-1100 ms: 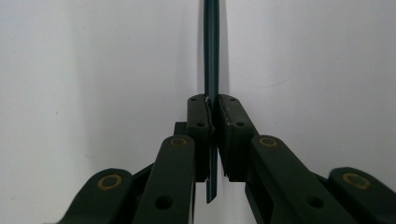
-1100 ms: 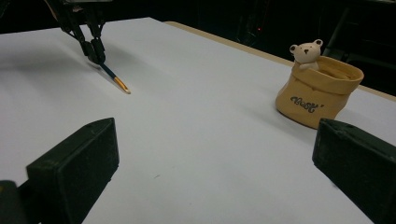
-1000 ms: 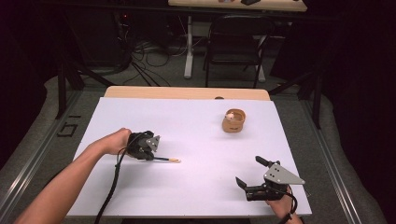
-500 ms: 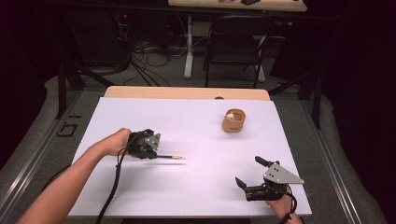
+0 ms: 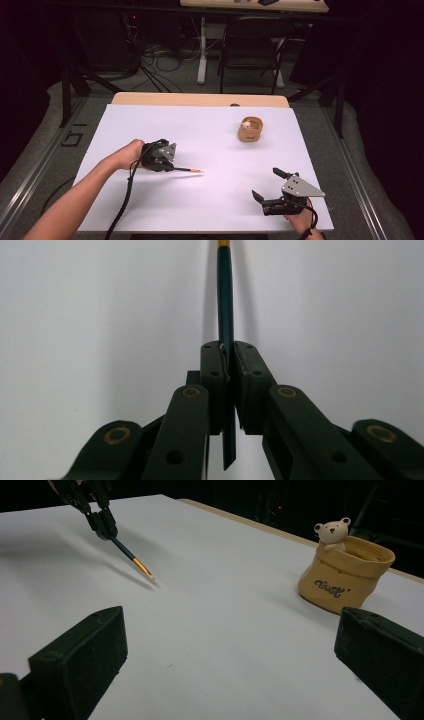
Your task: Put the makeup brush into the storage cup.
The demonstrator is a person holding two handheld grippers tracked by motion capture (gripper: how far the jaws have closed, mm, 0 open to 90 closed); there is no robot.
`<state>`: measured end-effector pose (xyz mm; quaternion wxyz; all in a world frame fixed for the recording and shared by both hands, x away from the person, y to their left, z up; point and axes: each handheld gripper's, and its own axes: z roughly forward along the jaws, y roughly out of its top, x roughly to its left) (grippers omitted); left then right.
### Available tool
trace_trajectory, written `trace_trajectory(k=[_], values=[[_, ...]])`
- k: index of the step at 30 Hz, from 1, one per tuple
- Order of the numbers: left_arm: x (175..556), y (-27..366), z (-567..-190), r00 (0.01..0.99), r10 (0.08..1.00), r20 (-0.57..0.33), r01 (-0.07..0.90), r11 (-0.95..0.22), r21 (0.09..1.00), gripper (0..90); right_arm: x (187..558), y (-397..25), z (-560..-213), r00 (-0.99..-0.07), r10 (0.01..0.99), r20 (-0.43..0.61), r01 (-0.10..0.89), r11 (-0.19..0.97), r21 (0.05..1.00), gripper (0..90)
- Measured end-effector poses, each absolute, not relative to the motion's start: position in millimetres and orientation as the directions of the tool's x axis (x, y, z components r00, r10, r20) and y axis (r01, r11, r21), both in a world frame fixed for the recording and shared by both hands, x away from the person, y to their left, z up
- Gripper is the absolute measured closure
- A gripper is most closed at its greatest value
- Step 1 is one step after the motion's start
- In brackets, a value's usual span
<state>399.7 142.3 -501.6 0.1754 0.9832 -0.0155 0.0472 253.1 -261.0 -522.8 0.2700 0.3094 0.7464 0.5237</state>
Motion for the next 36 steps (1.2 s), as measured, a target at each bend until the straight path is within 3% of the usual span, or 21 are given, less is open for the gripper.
trace_trajectory(k=[13, 36], values=[[397.1, 134.4, -500.6, 0.996, 0.006, 0.089, -0.028, -0.926, 0.376, 84.3, 252.5, -260.9, -522.6, -0.663, 0.745, -0.075, 0.19, 0.265, 0.945, 0.1], [385.2, 123.9, -495.2, 0.994, 0.09, 0.068, 0.039, -0.835, 0.548, 84.3, 253.5, -260.7, -523.1, -0.666, 0.742, -0.076, 0.204, 0.279, 0.938, 0.1]])
